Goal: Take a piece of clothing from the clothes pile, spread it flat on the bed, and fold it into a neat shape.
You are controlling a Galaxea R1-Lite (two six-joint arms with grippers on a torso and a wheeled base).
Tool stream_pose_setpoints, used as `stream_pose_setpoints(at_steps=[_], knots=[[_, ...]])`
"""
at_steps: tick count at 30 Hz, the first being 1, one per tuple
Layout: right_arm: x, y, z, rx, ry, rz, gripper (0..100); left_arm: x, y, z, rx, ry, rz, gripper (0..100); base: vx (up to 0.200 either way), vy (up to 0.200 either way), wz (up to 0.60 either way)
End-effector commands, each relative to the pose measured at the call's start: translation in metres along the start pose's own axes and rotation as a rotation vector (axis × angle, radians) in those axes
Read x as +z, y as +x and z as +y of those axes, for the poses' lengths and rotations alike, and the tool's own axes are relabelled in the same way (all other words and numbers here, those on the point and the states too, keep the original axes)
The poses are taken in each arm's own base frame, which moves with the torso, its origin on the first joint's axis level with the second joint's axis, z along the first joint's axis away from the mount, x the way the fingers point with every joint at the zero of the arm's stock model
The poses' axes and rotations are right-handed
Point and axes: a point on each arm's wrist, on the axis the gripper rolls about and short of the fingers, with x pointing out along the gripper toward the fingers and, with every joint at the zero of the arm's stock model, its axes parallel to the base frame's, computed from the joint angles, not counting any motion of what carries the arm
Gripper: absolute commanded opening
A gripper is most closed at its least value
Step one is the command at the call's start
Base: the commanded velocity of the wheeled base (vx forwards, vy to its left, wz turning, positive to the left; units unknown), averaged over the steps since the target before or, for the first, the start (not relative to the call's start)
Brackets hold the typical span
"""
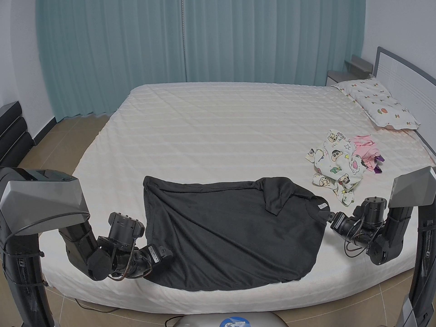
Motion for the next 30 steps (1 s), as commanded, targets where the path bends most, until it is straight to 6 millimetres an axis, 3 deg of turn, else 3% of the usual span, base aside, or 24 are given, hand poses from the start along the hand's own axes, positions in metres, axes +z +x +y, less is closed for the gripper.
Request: stream_pose_setpoints(at_steps=[1, 6, 13, 18, 30], knots=[[-0.006, -0.002, 0.004, 0.012, -0.009, 0.013, 100, -0.003, 0.001, -0.001, 0.003, 0.026, 0.004, 0, 0.0, 0.0, 0.0], [-0.011, -0.007, 0.006, 0.025, -0.022, 0.011, 100, -0.001, 0.0, 0.002, 0.021, 0.019, 0.01, 0, 0.0, 0.0, 0.0], [-0.014, -0.007, 0.003, 0.014, -0.022, 0.025, 100, 0.042, -0.019, 0.015, 0.021, -0.081, -0.109, 0, 0.0, 0.0, 0.0], [-0.014, -0.005, 0.003, 0.017, -0.024, 0.026, 100, 0.06, -0.029, 0.024, 0.028, -0.117, -0.161, 0, 0.0, 0.0, 0.0], [-0.017, 0.024, 0.006, 0.045, -0.037, 0.041, 100, 0.082, -0.026, 0.04, 0.068, -0.167, -0.19, 0, 0.0, 0.0, 0.0]])
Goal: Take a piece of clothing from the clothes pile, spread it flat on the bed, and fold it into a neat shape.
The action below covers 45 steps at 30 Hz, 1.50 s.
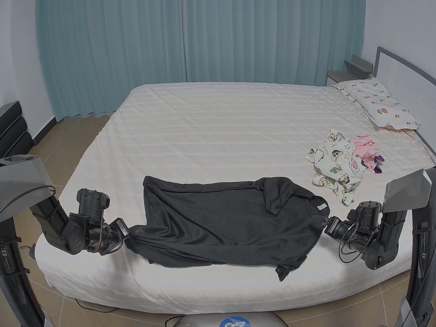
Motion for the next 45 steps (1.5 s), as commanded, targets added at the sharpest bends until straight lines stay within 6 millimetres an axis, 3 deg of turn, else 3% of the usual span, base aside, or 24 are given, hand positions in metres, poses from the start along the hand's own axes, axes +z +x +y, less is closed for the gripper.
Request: stream_pose_setpoints(at_steps=[1, 14, 23, 30, 40, 45], knots=[[-0.002, 0.016, 0.003, 0.01, -0.005, 0.024, 100, 0.009, 0.004, 0.004, 0.007, -0.022, -0.019, 0, 0.0, 0.0, 0.0], [0.005, 0.047, 0.014, 0.03, 0.001, 0.043, 100, 0.012, 0.011, 0.005, 0.009, -0.035, -0.022, 0, 0.0, 0.0, 0.0], [0.037, 0.065, 0.029, 0.078, 0.047, -0.037, 100, 0.023, 0.018, 0.003, -0.01, -0.08, -0.062, 0, 0.0, 0.0, 0.0], [0.049, 0.086, 0.044, 0.093, 0.038, -0.035, 100, 0.037, 0.029, 0.008, -0.027, -0.166, -0.115, 0, 0.0, 0.0, 0.0], [0.046, 0.103, 0.045, 0.089, 0.03, -0.021, 100, 0.045, 0.036, 0.013, -0.023, -0.207, -0.13, 0, 0.0, 0.0, 0.0], [0.059, 0.113, 0.045, 0.121, 0.034, -0.086, 100, 0.049, 0.037, 0.015, -0.024, -0.229, -0.142, 0, 0.0, 0.0, 0.0]])
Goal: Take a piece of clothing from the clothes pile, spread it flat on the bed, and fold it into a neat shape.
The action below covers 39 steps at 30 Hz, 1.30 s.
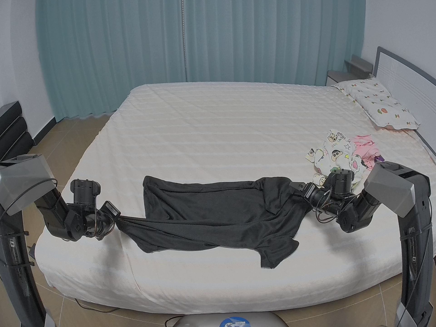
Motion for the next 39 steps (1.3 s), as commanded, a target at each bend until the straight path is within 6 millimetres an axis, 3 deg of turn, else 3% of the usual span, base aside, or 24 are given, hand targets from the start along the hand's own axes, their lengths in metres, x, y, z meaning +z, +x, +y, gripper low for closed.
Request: stream_pose_setpoints(at_steps=[1, 4, 12, 16, 22, 26, 29, 30, 39], knots=[[0.007, 0.012, -0.003, 0.027, 0.0, -0.067, 100, 0.006, 0.004, 0.002, 0.001, -0.033, -0.015, 0, 0.0, 0.0, 0.0], [0.009, 0.018, 0.001, 0.056, 0.024, -0.151, 100, 0.011, 0.004, 0.002, -0.003, -0.066, -0.026, 0, 0.0, 0.0, 0.0], [0.002, 0.018, 0.002, 0.052, 0.032, -0.144, 100, 0.017, 0.012, 0.007, 0.008, -0.086, -0.038, 0, 0.0, 0.0, 0.0], [0.01, -0.003, -0.007, 0.019, 0.041, -0.12, 100, 0.016, 0.014, 0.01, 0.015, -0.089, -0.035, 0, 0.0, 0.0, 0.0], [0.013, -0.044, -0.004, 0.024, 0.051, -0.041, 100, 0.017, 0.013, 0.009, 0.013, -0.089, -0.035, 0, 0.0, 0.0, 0.0], [0.003, -0.065, -0.001, 0.022, 0.027, 0.033, 100, 0.016, 0.014, 0.01, 0.014, -0.089, -0.031, 0, 0.0, 0.0, 0.0], [-0.013, -0.077, -0.005, 0.005, -0.018, 0.102, 100, 0.017, 0.013, 0.01, 0.012, -0.089, -0.032, 0, 0.0, 0.0, 0.0], [-0.028, -0.082, -0.006, 0.003, -0.063, 0.162, 100, 0.015, 0.012, 0.01, 0.013, -0.088, -0.028, 0, 0.0, 0.0, 0.0], [-0.083, -0.083, 0.015, 0.041, -0.124, 0.338, 100, 0.014, 0.01, 0.009, 0.007, -0.085, -0.02, 0, 0.0, 0.0, 0.0]])
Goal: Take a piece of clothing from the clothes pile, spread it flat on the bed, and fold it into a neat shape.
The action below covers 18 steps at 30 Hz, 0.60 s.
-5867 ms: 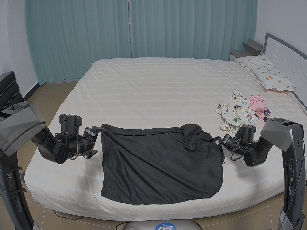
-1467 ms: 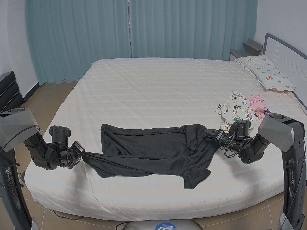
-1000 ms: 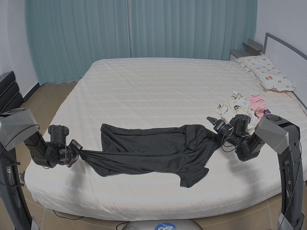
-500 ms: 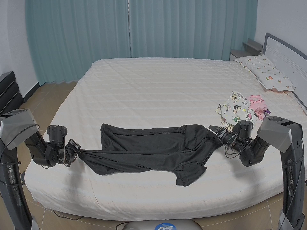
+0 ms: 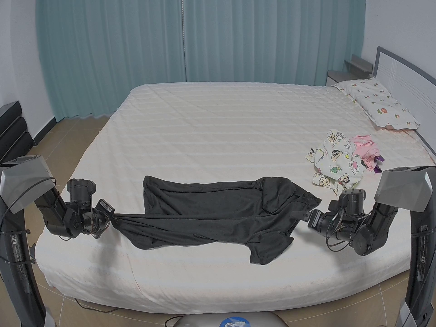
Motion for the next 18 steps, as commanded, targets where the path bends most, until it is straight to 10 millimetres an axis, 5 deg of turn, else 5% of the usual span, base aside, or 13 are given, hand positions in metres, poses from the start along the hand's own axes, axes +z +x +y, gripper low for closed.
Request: stream_pose_setpoints(at_steps=[1, 13, 14, 18], knots=[[-0.027, 0.005, 0.019, 0.03, -0.036, 0.093, 100, -0.001, -0.002, 0.0, -0.002, 0.003, 0.005, 0, 0.0, 0.0, 0.0], [-0.038, 0.017, 0.03, 0.011, -0.076, 0.185, 100, -0.002, -0.002, 0.0, 0.002, 0.004, 0.011, 0, 0.0, 0.0, 0.0], [-0.038, 0.017, 0.03, 0.008, -0.077, 0.184, 0, -0.002, -0.002, 0.0, 0.003, 0.004, 0.011, 0, 0.0, 0.0, 0.0], [-0.037, 0.011, 0.032, 0.004, -0.077, 0.183, 0, -0.003, -0.003, 0.001, 0.005, 0.007, 0.013, 0, 0.0, 0.0, 0.0]])
